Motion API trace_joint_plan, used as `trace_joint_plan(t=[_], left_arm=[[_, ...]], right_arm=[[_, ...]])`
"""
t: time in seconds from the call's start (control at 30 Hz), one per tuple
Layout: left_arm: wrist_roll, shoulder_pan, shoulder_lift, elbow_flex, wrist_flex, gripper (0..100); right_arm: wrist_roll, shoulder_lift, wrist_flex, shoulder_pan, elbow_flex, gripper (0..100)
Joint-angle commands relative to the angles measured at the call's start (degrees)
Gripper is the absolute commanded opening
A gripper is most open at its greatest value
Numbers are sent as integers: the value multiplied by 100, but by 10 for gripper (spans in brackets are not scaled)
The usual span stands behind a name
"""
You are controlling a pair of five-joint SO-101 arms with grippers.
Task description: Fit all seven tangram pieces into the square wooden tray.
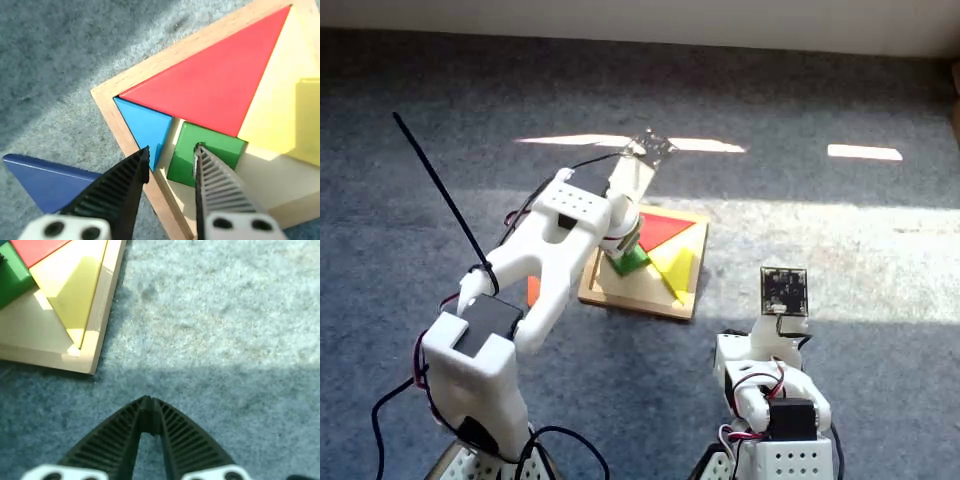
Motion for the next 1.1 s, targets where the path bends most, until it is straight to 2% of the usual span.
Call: trace_joint_plan(t=[0.0,0.27,0.5,0.63,0.77,0.97,1.07], left_arm=[[35,-251,242,-400,-62,158],[35,-356,251,-576,-62,157],[62,-365,-470,-505,-26,155],[387,-365,-954,-541,316,158],[396,-409,-1420,-479,651,158],[404,-1086,-1727,-479,1090,162],[404,-1569,-1710,-470,1222,239]], right_arm=[[18,-66,-127,84,716,5],[18,-66,-127,84,716,5],[18,-66,-127,84,716,5],[18,-66,-127,92,716,5],[18,-66,-127,92,716,5],[18,-66,-127,92,716,5],[18,-66,-127,92,716,5]])
